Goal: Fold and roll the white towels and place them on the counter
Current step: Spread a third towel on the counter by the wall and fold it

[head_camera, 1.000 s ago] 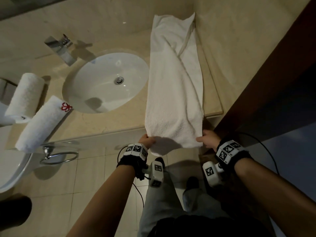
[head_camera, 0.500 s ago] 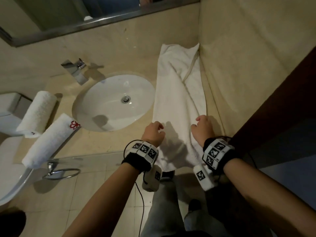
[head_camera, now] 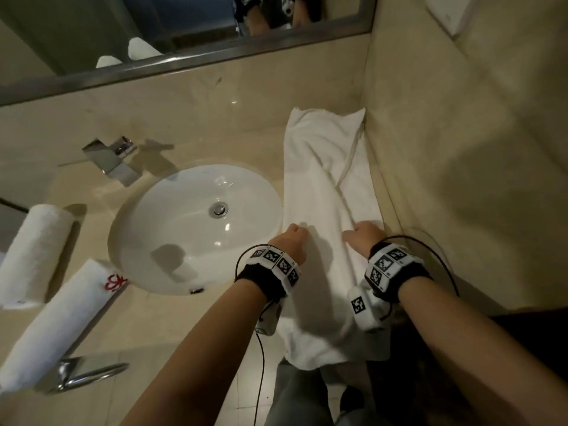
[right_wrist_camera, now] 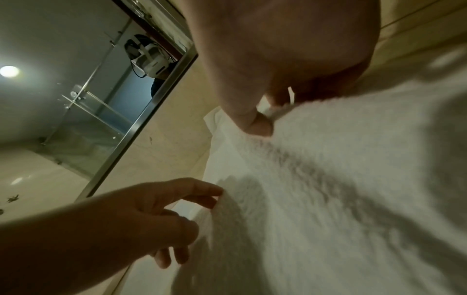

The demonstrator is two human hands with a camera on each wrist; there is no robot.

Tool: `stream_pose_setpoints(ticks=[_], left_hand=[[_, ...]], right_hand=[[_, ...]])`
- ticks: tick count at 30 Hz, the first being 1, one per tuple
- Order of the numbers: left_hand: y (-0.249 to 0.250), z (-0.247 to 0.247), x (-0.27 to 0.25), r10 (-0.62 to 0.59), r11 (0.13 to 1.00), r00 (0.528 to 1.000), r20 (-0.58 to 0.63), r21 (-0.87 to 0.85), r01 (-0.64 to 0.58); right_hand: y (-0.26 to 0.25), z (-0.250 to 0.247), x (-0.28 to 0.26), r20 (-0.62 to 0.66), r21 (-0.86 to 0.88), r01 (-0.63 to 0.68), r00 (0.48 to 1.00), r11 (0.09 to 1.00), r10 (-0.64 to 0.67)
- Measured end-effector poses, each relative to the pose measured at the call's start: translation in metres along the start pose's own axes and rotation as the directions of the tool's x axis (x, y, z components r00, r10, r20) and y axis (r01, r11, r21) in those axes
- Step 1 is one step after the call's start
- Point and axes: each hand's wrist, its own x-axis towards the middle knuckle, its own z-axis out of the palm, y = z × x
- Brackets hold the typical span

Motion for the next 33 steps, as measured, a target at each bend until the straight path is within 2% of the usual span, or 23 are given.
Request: stream_pose_setpoints(ticks=[3, 4, 5, 6, 7, 8, 11, 13, 18, 19, 21, 23, 24, 26, 30, 33], left_hand=[[0.001, -0.009, 0.015, 0.039, 0.991, 0.999, 0.002, 0.127, -0.039], [0.001, -0.011, 0.019, 0.058, 0.987, 0.998, 0.013, 0.149, -0.060], [-0.001, -0.014, 0.025, 0.073, 0.985, 0.997, 0.025, 0.152, -0.076], [-0.002, -0.017, 0.028, 0.083, 0.987, 0.996, 0.033, 0.136, -0.086], [-0.005, -0.019, 0.032, 0.088, 0.989, 0.995, 0.039, 0.113, -0.091], [-0.009, -0.022, 0.039, 0.096, 0.991, 0.994, 0.044, 0.089, -0.099], [-0.011, -0.025, 0.046, 0.116, 0.992, 0.990, 0.082, 0.044, -0.120], [-0.014, -0.027, 0.054, 0.133, 0.990, 0.985, 0.114, 0.027, -0.137], [-0.018, -0.028, 0.067, 0.192, 0.977, 0.966, 0.172, 0.053, -0.204], [-0.018, -0.029, 0.068, 0.205, 0.974, 0.962, 0.180, 0.060, -0.219], [-0.018, -0.030, 0.070, 0.219, 0.970, 0.954, 0.207, 0.062, -0.236], [-0.019, -0.032, 0.073, 0.221, 0.970, 0.946, 0.238, 0.048, -0.239], [-0.020, -0.033, 0.074, 0.224, 0.970, 0.943, 0.246, 0.038, -0.241], [-0.021, -0.033, 0.075, 0.228, 0.970, 0.938, 0.262, 0.026, -0.243], [-0.020, -0.033, 0.075, 0.225, 0.968, 0.933, 0.279, 0.044, -0.247], [-0.020, -0.033, 0.075, 0.222, 0.967, 0.932, 0.286, 0.056, -0.247]], right_hand=[[-0.011, -0.011, 0.011, -0.028, 0.260, -0.037, 0.999, 0.965, 0.046], [-0.010, -0.015, 0.016, 0.004, 0.364, -0.062, 0.998, 0.929, 0.065], [-0.013, -0.018, 0.019, 0.067, 0.499, -0.092, 0.995, 0.862, 0.068], [-0.016, -0.020, 0.019, 0.139, 0.644, -0.151, 0.987, 0.750, 0.079], [-0.020, -0.023, 0.017, 0.187, 0.745, -0.193, 0.979, 0.639, 0.077], [-0.025, -0.025, 0.024, 0.233, 0.787, -0.222, 0.971, 0.576, 0.057], [-0.038, -0.028, 0.035, 0.319, 0.776, -0.218, 0.945, 0.592, -0.070], [-0.051, -0.030, 0.045, 0.333, 0.775, -0.229, 0.940, 0.589, -0.074], [-0.069, -0.028, 0.067, 0.121, 0.808, -0.174, 0.984, 0.562, 0.132], [-0.069, -0.027, 0.073, 0.080, 0.793, -0.164, 0.983, 0.586, 0.166], [-0.067, -0.027, 0.085, 0.012, 0.656, -0.135, 0.986, 0.742, 0.169], [-0.070, -0.027, 0.090, -0.007, 0.363, -0.095, 0.995, 0.927, 0.104], [-0.073, -0.027, 0.091, -0.024, 0.215, -0.069, 0.997, 0.974, 0.076], [-0.079, -0.029, 0.093, -0.123, 0.075, -0.038, 0.991, 0.996, 0.047], [-0.071, -0.055, 0.101, -0.385, 0.061, -0.064, 0.919, 0.996, 0.082], [-0.062, -0.065, 0.105, -0.424, 0.090, -0.073, 0.900, 0.993, 0.104]])
